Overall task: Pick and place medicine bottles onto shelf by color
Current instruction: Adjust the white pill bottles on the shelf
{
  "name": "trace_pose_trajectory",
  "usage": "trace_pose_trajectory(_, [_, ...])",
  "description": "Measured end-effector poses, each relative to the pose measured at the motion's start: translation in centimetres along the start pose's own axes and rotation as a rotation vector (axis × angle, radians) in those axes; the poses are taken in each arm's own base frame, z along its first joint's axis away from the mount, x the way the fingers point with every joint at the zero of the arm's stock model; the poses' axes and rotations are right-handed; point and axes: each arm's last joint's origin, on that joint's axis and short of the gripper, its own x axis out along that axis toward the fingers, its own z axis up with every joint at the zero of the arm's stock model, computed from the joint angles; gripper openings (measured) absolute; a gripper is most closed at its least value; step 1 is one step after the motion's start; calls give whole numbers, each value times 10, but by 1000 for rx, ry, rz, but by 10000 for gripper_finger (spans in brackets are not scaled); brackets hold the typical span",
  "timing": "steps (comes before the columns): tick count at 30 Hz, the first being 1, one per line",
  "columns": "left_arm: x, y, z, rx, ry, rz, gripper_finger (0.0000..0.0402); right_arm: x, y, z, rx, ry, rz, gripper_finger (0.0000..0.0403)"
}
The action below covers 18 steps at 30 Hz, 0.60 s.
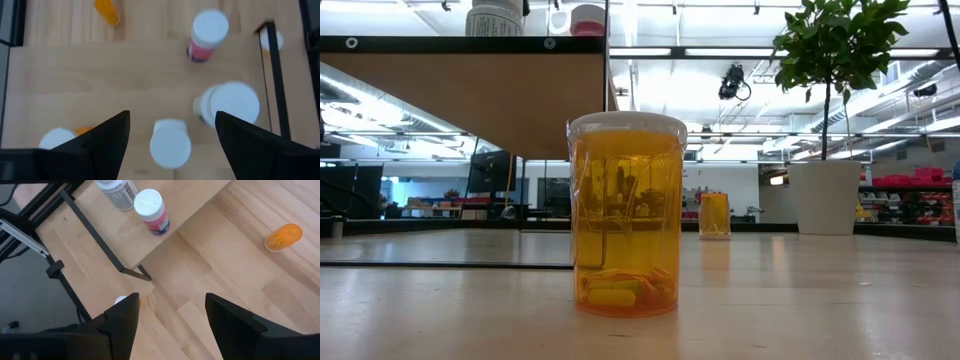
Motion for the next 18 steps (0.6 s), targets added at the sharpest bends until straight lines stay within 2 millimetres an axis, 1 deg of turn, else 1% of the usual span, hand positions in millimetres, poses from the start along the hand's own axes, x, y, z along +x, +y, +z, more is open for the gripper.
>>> trace_pose_trajectory(3, [-1,0,-9,23,95,-1,297,-3,3,-7,-1,-14,2,235])
trace_pose_trajectory(6, [-1,0,-15,21,152,-1,297,-5,6,-12,-15,-28,4,235])
trace_pose_trajectory(18, [2,-2,-13,19,161,-3,297,-6,6,-13,-20,-39,0,235])
